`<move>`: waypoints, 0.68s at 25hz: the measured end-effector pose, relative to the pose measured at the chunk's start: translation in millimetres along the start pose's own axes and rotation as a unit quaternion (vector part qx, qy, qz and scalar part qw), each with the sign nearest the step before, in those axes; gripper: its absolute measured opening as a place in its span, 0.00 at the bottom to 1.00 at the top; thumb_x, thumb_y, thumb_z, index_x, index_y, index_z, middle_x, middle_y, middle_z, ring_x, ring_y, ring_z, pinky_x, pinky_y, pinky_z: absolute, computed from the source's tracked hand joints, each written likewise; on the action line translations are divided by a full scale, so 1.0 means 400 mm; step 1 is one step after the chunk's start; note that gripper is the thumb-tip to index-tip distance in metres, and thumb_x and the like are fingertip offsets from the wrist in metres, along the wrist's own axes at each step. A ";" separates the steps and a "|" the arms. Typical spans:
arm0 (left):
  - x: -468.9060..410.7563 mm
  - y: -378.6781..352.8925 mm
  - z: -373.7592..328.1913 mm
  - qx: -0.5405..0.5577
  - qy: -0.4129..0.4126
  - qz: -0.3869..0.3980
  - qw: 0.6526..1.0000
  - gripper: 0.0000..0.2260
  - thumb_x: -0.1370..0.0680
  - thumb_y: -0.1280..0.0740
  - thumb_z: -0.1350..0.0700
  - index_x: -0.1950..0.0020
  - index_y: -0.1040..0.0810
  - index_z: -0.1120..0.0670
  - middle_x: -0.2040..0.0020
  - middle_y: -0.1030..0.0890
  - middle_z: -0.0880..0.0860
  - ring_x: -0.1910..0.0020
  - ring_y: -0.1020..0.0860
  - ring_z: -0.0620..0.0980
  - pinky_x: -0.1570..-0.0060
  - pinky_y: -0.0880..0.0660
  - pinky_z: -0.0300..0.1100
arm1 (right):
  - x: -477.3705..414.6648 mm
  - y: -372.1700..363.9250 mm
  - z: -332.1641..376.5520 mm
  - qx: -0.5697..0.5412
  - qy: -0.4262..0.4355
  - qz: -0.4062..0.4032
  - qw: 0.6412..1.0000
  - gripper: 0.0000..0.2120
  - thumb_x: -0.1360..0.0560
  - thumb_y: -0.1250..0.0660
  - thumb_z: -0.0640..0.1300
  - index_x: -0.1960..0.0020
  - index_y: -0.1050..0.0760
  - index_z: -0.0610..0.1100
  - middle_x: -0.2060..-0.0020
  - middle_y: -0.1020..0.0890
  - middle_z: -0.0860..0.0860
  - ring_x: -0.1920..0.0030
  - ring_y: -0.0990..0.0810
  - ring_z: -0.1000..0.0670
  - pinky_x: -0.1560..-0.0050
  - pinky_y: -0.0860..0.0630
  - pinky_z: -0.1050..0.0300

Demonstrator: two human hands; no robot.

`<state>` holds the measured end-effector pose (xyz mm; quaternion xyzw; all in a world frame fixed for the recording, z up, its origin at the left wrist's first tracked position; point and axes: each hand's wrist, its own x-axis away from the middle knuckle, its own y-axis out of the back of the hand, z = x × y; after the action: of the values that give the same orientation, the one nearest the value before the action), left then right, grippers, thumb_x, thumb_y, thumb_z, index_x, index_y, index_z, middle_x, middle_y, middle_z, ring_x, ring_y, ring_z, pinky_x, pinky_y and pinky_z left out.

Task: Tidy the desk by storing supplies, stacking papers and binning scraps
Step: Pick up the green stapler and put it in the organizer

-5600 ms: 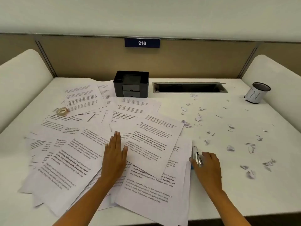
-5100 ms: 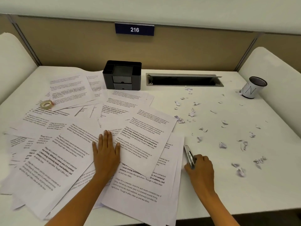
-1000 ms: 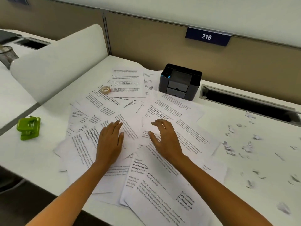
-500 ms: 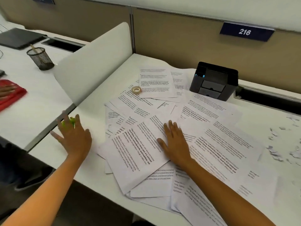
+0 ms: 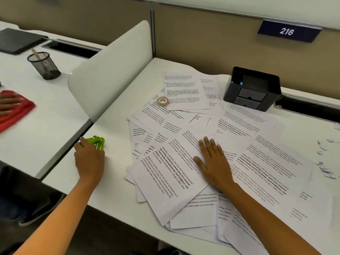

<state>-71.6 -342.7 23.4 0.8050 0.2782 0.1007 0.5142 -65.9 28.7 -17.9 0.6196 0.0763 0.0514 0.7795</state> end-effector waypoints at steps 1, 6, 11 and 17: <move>0.000 0.008 0.005 0.014 -0.008 -0.001 1.000 0.28 0.24 0.34 0.59 0.29 0.42 0.68 0.38 0.32 0.69 0.45 0.28 0.69 0.49 0.29 0.58 | 0.000 0.000 0.000 0.000 -0.001 -0.004 1.000 0.32 0.23 0.59 0.64 0.24 0.60 0.51 0.24 0.59 0.53 0.25 0.64 0.54 0.25 0.62 0.55; 0.024 0.044 -0.013 0.068 -0.041 0.008 0.997 0.23 0.23 0.34 0.56 0.33 0.35 0.64 0.41 0.29 0.66 0.46 0.27 0.66 0.51 0.30 0.55 | 0.004 -0.001 -0.002 -0.030 -0.002 -0.011 0.999 0.31 0.23 0.59 0.64 0.24 0.57 0.52 0.24 0.56 0.55 0.25 0.62 0.56 0.24 0.59 0.55; 0.089 0.051 -0.134 0.139 -0.177 0.025 0.974 0.26 0.25 0.31 0.59 0.29 0.35 0.61 0.39 0.28 0.62 0.44 0.26 0.60 0.47 0.28 0.48 | 0.004 0.043 0.008 -0.262 -0.096 -0.081 0.957 0.24 0.20 0.44 0.54 0.26 0.42 0.50 0.26 0.40 0.54 0.26 0.43 0.53 0.26 0.44 0.50; 0.201 -0.007 -0.306 0.165 -0.386 0.101 0.902 0.29 0.28 0.27 0.57 0.30 0.33 0.60 0.40 0.25 0.58 0.47 0.24 0.53 0.51 0.29 0.35 | 0.021 0.167 0.032 -0.392 -0.157 -0.172 0.890 0.13 0.23 0.36 0.49 0.40 0.25 0.48 0.40 0.22 0.54 0.42 0.24 0.57 0.41 0.25 0.60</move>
<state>-61.0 -202.9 66.4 0.8778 -0.0120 -0.2142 0.4283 -54.2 32.9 49.3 0.2410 0.0322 -0.1556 0.9574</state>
